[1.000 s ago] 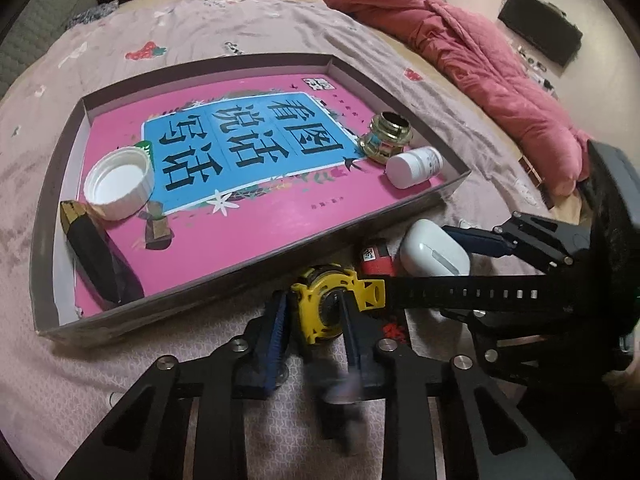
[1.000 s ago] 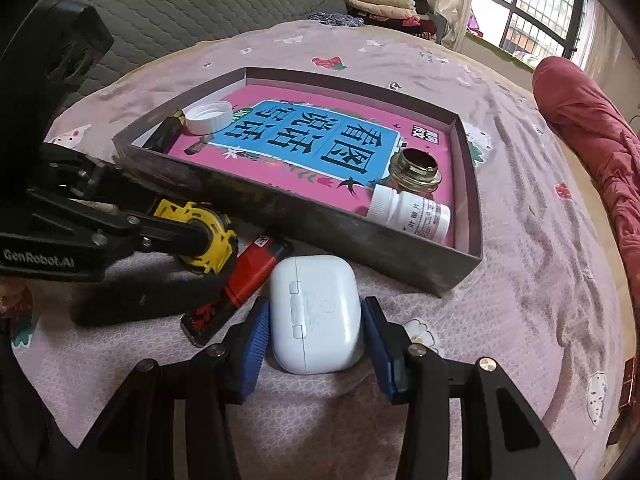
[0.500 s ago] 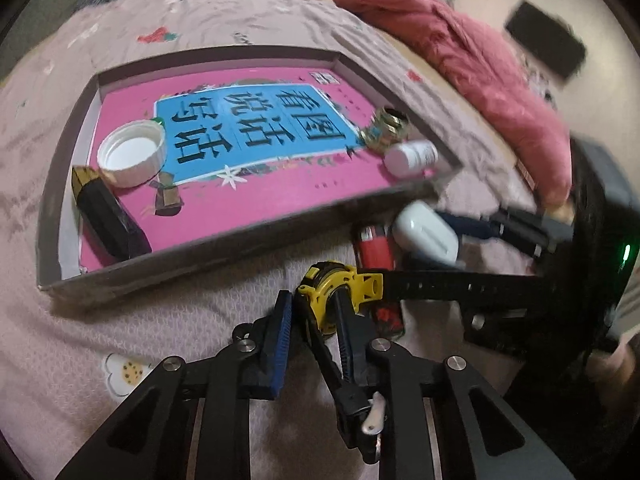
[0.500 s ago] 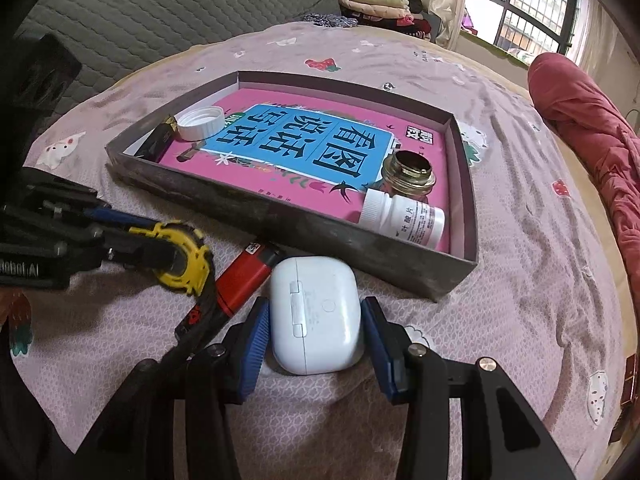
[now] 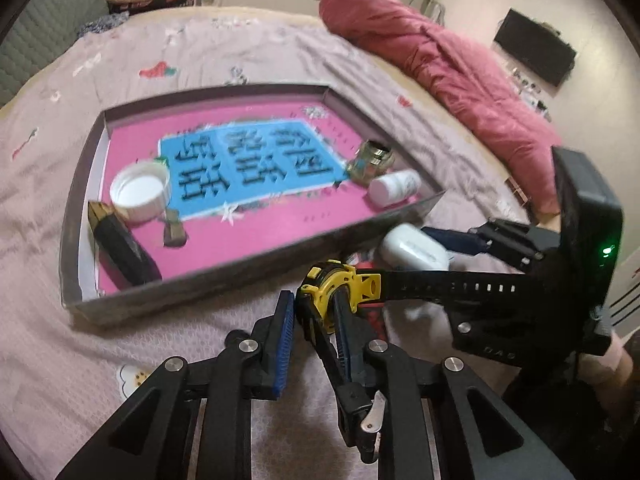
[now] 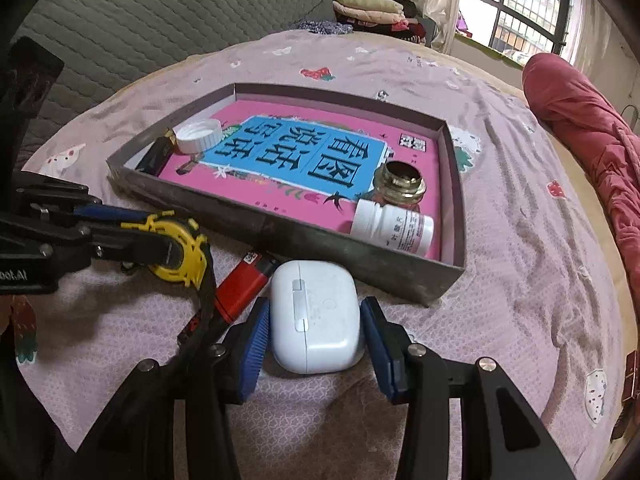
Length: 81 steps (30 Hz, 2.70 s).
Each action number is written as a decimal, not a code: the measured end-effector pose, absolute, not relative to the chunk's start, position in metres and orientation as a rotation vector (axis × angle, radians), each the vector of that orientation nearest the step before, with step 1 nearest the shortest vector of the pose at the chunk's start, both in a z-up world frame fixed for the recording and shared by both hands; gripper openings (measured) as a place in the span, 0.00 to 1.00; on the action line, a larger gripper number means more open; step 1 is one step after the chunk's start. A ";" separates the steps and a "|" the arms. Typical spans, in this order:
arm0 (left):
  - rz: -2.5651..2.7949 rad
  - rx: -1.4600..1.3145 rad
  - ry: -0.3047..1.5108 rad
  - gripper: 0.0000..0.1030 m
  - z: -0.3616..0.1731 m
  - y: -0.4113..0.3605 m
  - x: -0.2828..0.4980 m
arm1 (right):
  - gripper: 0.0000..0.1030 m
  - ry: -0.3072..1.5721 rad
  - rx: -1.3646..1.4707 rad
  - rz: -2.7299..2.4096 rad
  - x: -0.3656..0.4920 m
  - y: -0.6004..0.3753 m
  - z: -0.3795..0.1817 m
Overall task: Organize rigid objects
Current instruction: 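Close the right tool on the white earbuds case and lift it while the left tool lifts the watch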
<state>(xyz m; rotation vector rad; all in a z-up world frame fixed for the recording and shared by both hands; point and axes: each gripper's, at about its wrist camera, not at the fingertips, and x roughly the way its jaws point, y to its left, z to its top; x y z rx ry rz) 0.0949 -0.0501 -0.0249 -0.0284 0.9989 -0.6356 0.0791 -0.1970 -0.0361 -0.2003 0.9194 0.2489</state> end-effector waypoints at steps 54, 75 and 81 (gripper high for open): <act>-0.438 -0.124 0.766 0.19 0.020 -0.004 0.108 | 0.21 0.679 0.095 0.252 0.094 -0.211 0.021; -0.371 -0.136 0.752 0.19 0.020 0.003 0.121 | 0.21 0.623 0.136 0.241 0.100 -0.219 0.028; -0.342 -0.161 0.755 0.19 0.020 0.009 0.130 | 0.21 0.613 0.156 0.242 0.106 -0.222 0.030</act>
